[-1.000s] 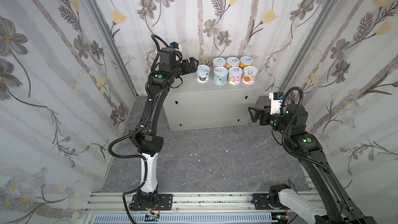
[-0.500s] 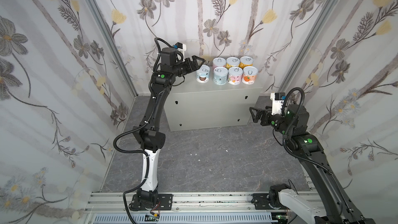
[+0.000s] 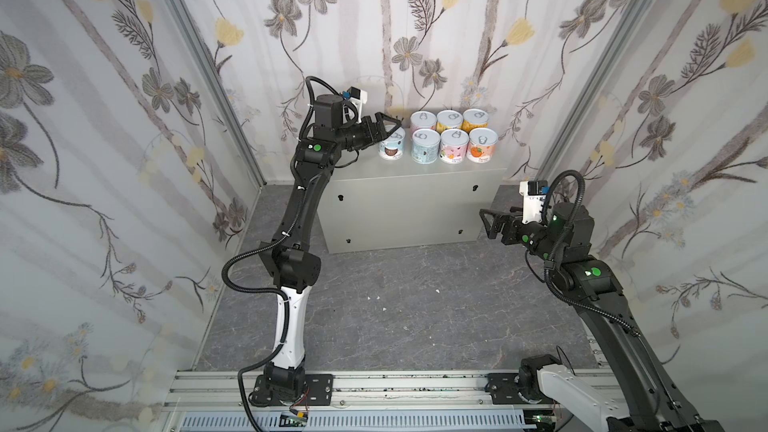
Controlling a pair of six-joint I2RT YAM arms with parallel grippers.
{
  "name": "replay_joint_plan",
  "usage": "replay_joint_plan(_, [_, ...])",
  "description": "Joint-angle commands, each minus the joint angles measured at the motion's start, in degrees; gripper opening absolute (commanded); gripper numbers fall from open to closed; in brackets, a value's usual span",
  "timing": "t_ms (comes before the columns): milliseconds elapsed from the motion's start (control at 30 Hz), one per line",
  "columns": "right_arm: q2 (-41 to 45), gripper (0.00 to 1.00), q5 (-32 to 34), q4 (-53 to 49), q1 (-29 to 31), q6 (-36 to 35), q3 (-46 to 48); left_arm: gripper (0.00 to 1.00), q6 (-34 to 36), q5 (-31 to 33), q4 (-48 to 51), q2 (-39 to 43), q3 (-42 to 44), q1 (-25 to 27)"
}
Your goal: Place and organize the canned foods onto the counter
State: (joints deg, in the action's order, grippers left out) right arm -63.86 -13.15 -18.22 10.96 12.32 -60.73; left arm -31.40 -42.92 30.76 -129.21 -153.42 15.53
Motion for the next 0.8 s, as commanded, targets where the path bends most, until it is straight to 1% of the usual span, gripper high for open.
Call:
replay_joint_plan(0, [0.4,1.00,-0.5,0.8,0.0,-0.5,0.1,0.88,1.3,-0.7,0.3,-0.3,-0.6,0.2])
replay_joint_plan(100, [0.7,1.00,-0.4,0.8,0.0,-0.5,0.3,0.84,1.5,-1.2,0.5,-0.5,-0.6,0.5])
replay_joint_plan(300, [0.9,1.00,-0.4,0.8,0.0,-0.5,0.4,0.81,2.8,-0.7,2.3,-0.2,-0.7,0.8])
replay_joint_plan(533, [1.0,1.00,-0.6,1.1,0.0,-0.5,0.6,0.79,6.8,1.5,7.9,0.7,-0.6,1.0])
replay_joint_plan(767, [1.2,1.00,-0.6,1.2,0.0,-0.4,0.9,0.76,7.5,2.4,9.3,0.8,-0.3,1.2])
